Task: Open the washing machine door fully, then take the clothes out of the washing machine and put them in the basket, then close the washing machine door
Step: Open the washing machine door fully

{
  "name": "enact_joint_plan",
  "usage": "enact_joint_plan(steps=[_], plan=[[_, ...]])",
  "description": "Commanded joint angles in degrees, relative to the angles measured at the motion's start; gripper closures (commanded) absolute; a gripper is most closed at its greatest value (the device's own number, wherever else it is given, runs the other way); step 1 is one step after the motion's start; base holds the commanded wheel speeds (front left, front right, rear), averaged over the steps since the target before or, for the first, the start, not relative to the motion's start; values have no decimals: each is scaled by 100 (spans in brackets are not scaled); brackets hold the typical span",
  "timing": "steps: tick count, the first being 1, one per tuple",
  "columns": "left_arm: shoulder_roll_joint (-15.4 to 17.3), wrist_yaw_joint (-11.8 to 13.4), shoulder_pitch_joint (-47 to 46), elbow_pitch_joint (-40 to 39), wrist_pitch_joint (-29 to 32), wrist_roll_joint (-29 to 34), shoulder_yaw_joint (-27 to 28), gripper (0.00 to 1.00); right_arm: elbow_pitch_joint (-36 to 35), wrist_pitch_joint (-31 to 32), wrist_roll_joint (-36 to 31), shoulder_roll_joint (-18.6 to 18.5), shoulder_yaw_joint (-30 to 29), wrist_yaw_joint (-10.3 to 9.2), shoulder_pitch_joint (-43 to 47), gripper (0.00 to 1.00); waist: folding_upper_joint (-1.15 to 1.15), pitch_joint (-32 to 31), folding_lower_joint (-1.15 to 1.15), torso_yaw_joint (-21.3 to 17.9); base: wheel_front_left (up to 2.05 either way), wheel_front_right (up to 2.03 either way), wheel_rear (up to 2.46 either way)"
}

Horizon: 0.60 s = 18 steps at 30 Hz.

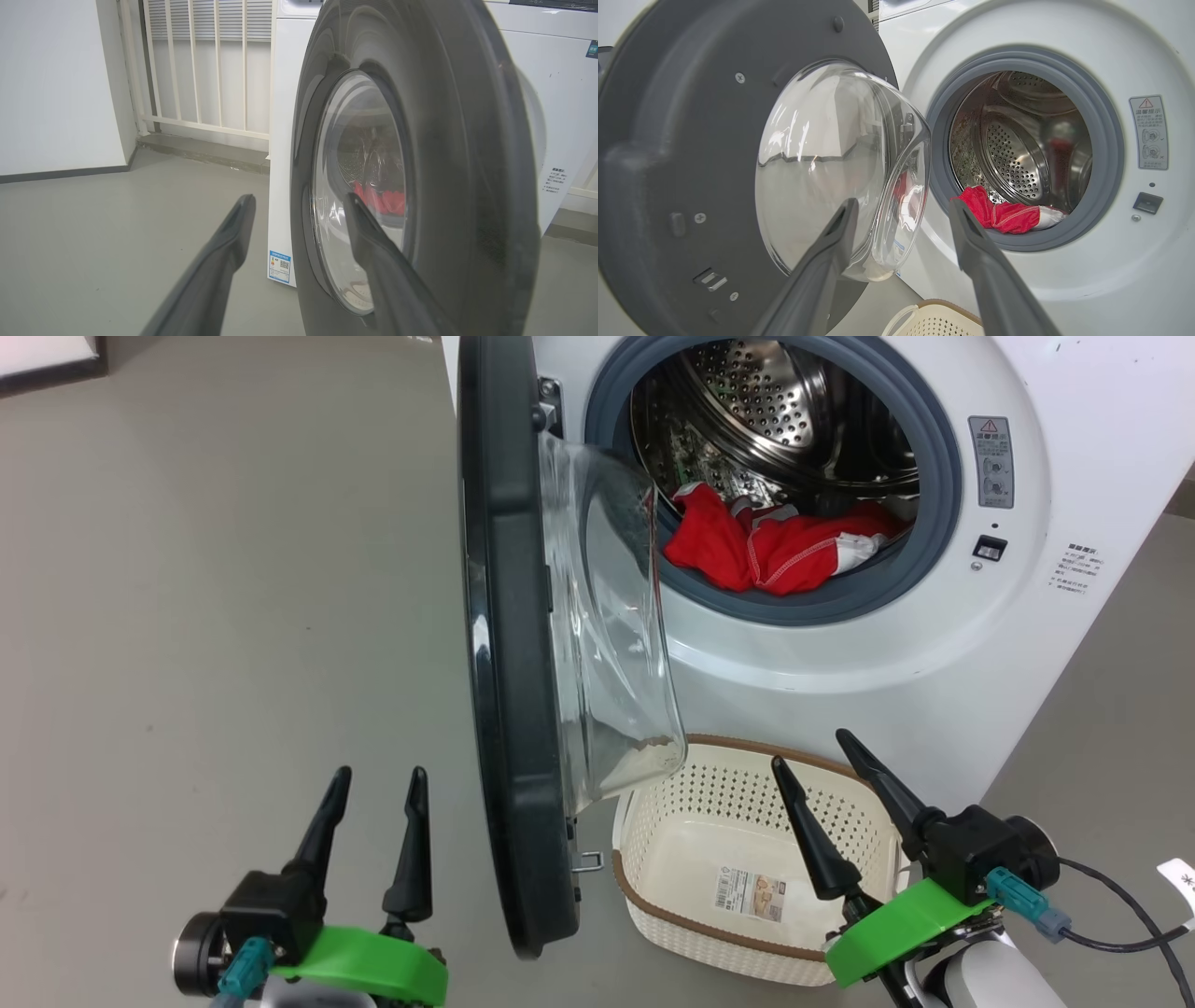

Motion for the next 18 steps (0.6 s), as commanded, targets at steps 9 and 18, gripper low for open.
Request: enact_joint_plan(steps=[9,18], plan=[[67,1,-33,-101,-45,27,179,0,-101,-37,59,28,85,2,-8,0,0,25,0,-10,0,0,0],[73,15,-155,-209,-45,76,155,60,-75,-37,105,28,147,2,-38,0,0,69,0,-36,0,0,0]])
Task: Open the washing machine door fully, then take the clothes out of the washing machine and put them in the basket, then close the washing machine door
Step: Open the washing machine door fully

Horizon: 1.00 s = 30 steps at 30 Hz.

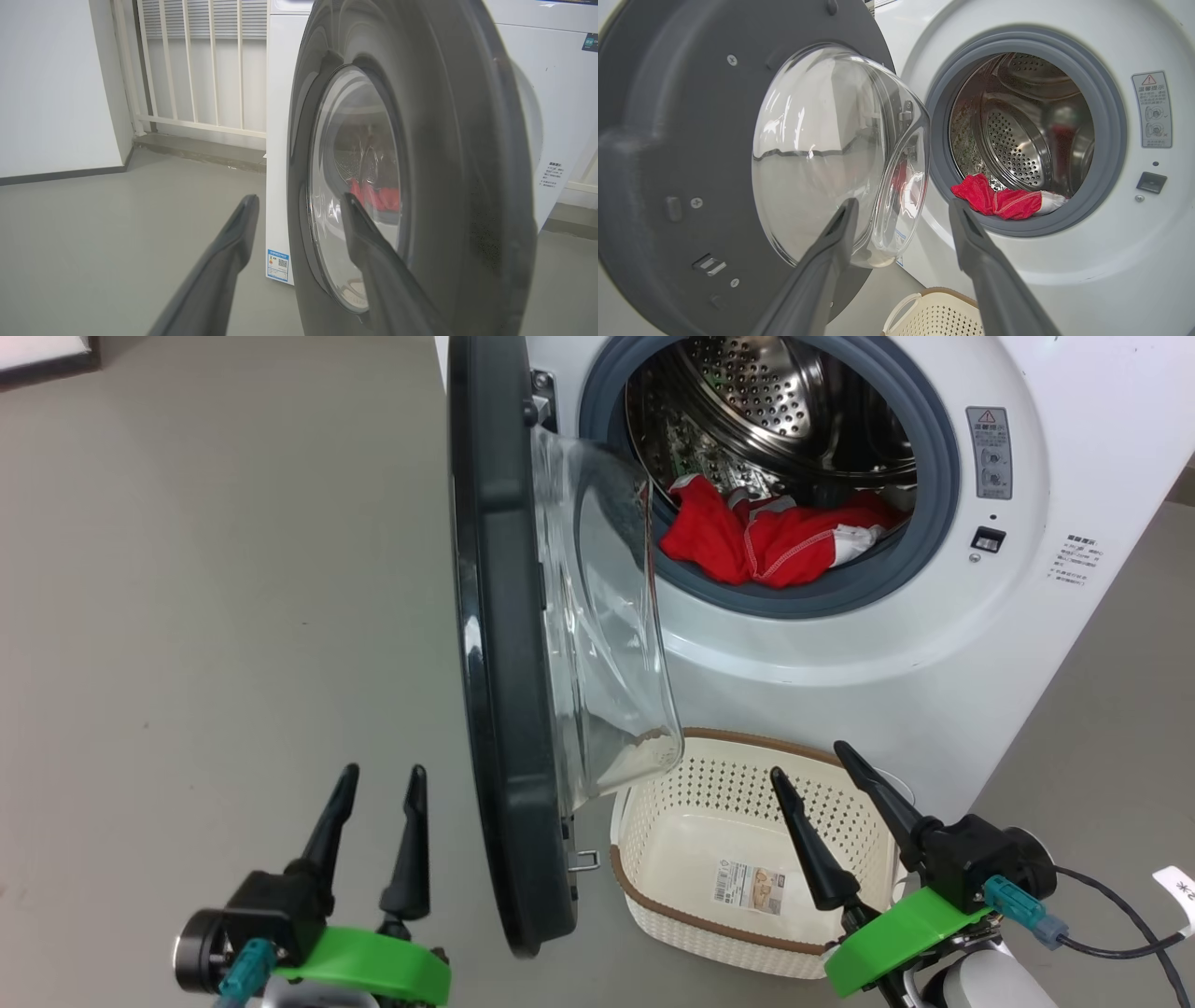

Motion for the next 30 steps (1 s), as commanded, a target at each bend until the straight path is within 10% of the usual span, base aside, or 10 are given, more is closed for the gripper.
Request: enact_joint_plan(steps=[1,14,30], plan=[[68,24,-206,-264,-45,48,198,100,-115,-37,64,26,117,2,-118,0,0,3,0,-6,0,0,0],[-20,-34,-779,-1682,-45,225,305,100,-101,-37,77,26,110,2,-163,0,0,48,0,-68,0,0,0],[-95,-381,-674,-2167,481,67,-957,100,-77,-37,85,26,129,2,-189,0,0,101,0,-168,0,0,0]])
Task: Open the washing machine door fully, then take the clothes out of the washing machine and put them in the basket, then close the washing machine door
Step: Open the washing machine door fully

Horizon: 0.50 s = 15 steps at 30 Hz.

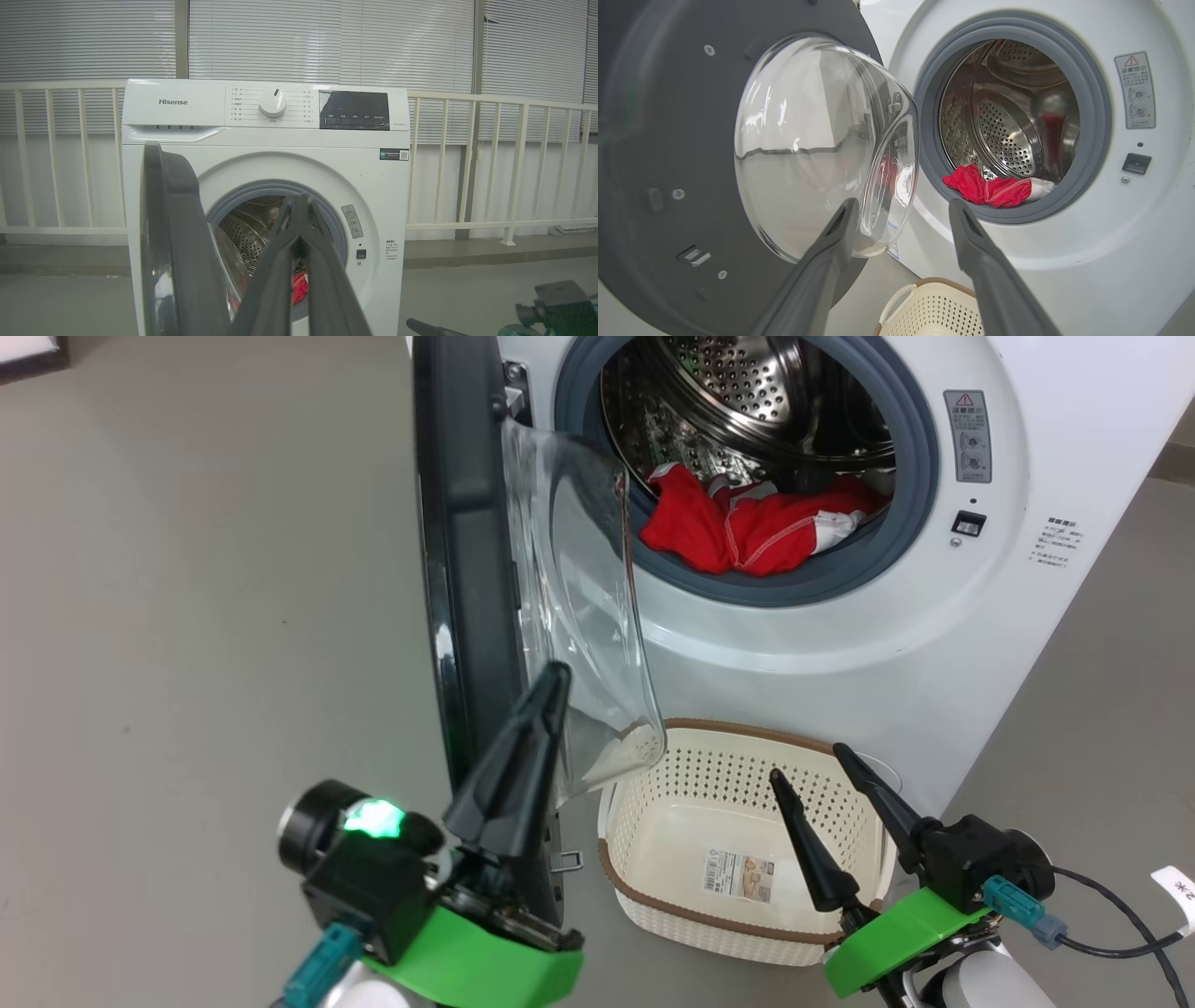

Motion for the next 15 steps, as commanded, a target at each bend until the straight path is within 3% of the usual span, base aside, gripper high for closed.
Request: enact_joint_plan(steps=[1,15], plan=[[31,-19,-48,-99,42,-29,129,100,-123,-37,36,25,120,2,-189,0,0,8,0,-4,0,0,0],[21,225,314,414,866,-382,-283,100,-172,-37,20,25,72,2,-213,0,0,121,0,16,0,0,0]])
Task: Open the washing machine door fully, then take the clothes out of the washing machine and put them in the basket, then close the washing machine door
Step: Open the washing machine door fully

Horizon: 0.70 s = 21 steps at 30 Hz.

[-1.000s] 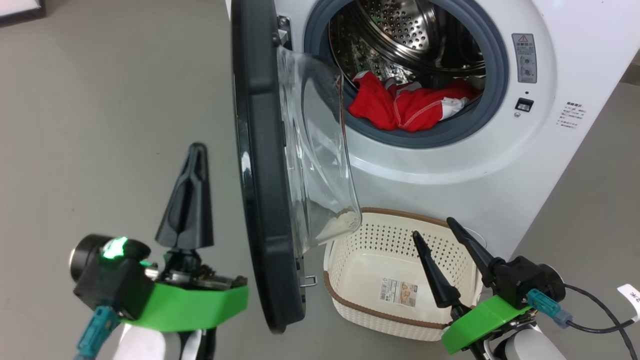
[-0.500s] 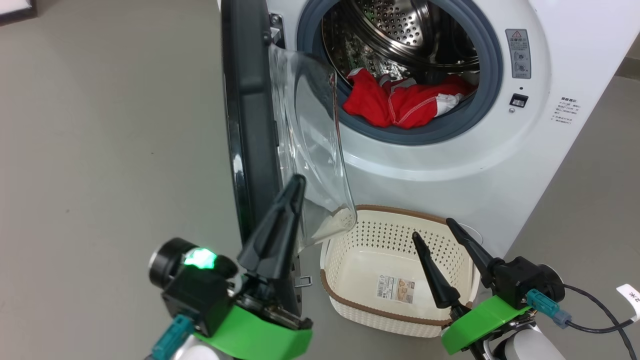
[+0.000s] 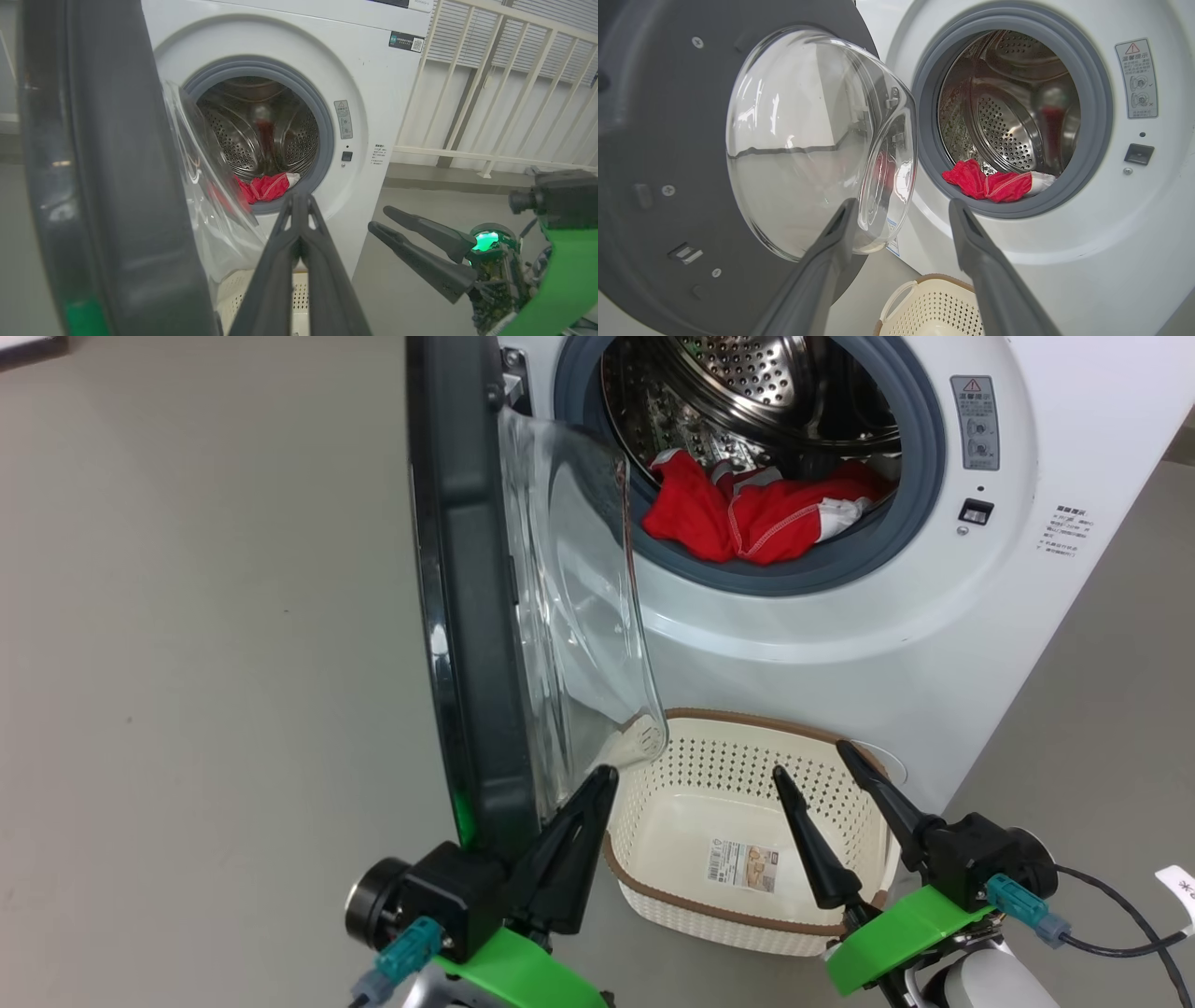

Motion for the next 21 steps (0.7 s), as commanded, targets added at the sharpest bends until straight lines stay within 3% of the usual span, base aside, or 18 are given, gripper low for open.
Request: enact_joint_plan(steps=[1,21], plan=[[20,99,-40,-90,90,-37,185,100,-157,-37,29,26,114,2,-213,0,0,16,0,-1,0,0,0],[304,698,93,-67,572,115,474,100,-124,-37,74,26,131,2,-109,0,0,-46,0,120,0,0,0]])
